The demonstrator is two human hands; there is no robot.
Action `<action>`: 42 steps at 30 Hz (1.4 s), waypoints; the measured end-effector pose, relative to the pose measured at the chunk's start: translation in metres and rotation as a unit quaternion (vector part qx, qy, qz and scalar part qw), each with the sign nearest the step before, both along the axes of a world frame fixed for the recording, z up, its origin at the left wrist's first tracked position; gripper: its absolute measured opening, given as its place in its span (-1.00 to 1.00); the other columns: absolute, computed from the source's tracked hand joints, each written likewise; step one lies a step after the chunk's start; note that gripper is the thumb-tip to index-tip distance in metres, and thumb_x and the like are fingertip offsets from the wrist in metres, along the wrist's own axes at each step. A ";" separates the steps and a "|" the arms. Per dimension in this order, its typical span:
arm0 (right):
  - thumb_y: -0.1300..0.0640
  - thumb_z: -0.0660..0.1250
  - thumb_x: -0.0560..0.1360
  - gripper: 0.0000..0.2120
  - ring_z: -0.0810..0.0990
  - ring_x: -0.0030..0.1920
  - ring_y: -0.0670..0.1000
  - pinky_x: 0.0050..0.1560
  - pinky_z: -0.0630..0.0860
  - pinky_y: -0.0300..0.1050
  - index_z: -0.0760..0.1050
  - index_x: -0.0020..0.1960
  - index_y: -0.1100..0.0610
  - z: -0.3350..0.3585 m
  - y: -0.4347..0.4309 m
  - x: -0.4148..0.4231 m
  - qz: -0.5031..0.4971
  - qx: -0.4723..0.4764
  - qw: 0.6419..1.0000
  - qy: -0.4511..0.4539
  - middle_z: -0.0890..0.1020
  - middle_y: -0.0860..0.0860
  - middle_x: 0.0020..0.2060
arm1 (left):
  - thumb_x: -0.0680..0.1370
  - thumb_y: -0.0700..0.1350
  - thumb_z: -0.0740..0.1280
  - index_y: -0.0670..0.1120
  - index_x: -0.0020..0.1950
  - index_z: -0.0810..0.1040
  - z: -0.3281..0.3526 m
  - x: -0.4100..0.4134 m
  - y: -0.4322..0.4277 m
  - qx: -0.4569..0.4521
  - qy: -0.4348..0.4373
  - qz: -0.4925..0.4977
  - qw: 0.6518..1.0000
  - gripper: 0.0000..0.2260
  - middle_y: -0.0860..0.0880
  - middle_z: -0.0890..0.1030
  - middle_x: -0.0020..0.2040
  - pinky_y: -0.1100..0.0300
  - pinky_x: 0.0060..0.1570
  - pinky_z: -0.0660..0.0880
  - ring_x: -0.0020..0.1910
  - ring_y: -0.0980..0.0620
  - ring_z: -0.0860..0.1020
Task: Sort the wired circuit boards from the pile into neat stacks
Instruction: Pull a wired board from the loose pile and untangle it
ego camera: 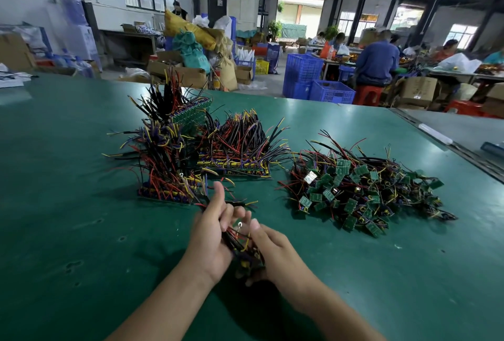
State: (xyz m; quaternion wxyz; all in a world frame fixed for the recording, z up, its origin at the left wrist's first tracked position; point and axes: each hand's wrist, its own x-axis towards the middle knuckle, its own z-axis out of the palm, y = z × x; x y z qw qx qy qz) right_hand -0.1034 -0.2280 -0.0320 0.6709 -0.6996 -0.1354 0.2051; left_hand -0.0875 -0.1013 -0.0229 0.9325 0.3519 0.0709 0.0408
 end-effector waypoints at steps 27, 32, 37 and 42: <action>-0.36 0.15 0.48 -0.45 0.60 0.02 -0.04 0.20 0.36 -0.23 0.63 0.14 0.03 0.003 -0.014 0.009 -0.026 -0.358 0.799 -0.482 0.69 -0.07 -0.03 | 0.60 0.16 0.14 -0.04 -0.32 0.25 0.017 0.002 0.002 -0.062 -0.014 0.134 0.989 -0.61 0.06 0.28 -0.48 0.28 -0.53 0.38 -0.61 0.14 0.18; -0.15 0.25 0.53 -0.67 0.49 -0.30 0.03 -0.23 0.45 -0.03 0.54 -0.06 0.12 -0.002 -0.002 0.005 -0.041 -0.317 0.842 -0.435 0.57 0.00 -0.30 | 0.61 0.16 0.14 -0.05 -0.36 0.23 0.016 0.004 0.005 -0.098 -0.028 0.109 0.989 -0.58 0.06 0.29 -0.47 0.29 -0.50 0.37 -0.59 0.14 0.17; -0.08 0.35 0.48 -0.70 0.39 -0.45 -0.12 -0.39 0.29 -0.23 0.58 -0.19 0.17 -0.002 -0.011 0.008 -0.087 -0.235 0.920 -0.302 0.58 0.07 -0.43 | 0.46 -0.13 0.29 -0.10 -0.16 0.40 0.013 -0.002 0.000 -0.002 -0.073 0.007 0.997 -0.92 -0.04 0.51 -0.34 0.19 -0.27 0.43 -0.44 0.07 0.43; 0.15 0.37 0.53 -0.80 0.62 -0.35 0.03 -0.22 0.63 -0.03 0.69 -0.23 0.15 0.002 -0.021 0.016 -0.130 -0.026 0.989 -0.063 0.63 0.07 -0.41 | 0.46 -0.55 0.20 -0.19 0.15 0.41 0.006 -0.010 -0.011 0.156 -0.116 -0.042 0.980 -0.63 -0.10 0.65 -0.13 0.17 -0.11 0.59 -0.11 -0.03 0.64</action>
